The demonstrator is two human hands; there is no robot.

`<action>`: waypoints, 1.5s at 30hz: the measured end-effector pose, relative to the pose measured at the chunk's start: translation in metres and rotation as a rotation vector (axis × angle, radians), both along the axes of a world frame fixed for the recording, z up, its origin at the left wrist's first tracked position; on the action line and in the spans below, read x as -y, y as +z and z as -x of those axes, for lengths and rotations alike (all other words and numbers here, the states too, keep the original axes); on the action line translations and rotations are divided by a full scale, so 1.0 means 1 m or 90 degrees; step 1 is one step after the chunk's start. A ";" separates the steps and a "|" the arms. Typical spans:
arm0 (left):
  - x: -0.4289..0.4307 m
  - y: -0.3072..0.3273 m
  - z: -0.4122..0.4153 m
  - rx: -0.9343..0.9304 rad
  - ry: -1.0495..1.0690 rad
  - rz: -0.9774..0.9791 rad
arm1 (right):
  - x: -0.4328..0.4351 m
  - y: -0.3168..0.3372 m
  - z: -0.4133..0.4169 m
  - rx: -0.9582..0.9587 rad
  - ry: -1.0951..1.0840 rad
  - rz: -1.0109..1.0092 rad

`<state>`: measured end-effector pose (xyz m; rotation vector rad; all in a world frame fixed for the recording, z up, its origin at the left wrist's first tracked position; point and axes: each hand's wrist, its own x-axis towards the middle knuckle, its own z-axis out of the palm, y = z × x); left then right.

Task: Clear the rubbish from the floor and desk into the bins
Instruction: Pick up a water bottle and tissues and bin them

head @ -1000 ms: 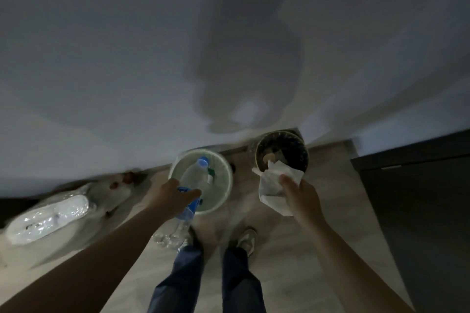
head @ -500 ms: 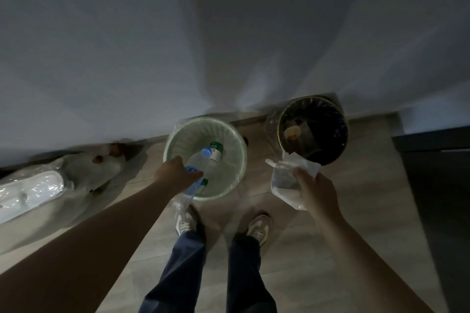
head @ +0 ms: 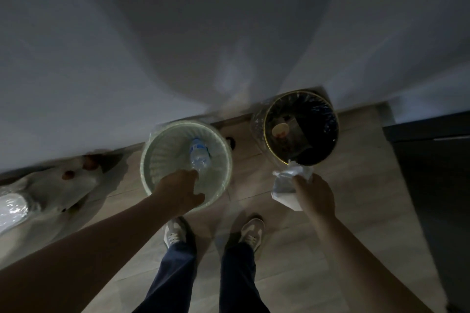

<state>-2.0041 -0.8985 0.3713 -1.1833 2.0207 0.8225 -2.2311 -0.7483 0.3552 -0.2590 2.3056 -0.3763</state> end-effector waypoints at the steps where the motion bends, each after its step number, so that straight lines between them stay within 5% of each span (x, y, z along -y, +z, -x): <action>1: -0.001 0.001 0.006 -0.007 -0.021 0.003 | 0.002 -0.002 0.005 -0.005 0.001 -0.007; 15: 0.016 -0.004 0.082 -0.068 -0.134 0.045 | 0.061 -0.048 0.095 0.021 -0.086 0.046; 25: 0.029 0.024 0.088 -0.064 -0.212 0.106 | 0.046 0.000 0.090 -0.121 0.397 -0.130; 38: 0.054 0.201 0.059 -0.148 -0.252 0.170 | 0.059 0.216 0.049 -0.165 0.611 -0.111; 45: 0.056 0.339 0.034 -0.228 -0.222 0.207 | 0.061 0.366 0.020 -0.242 0.622 0.031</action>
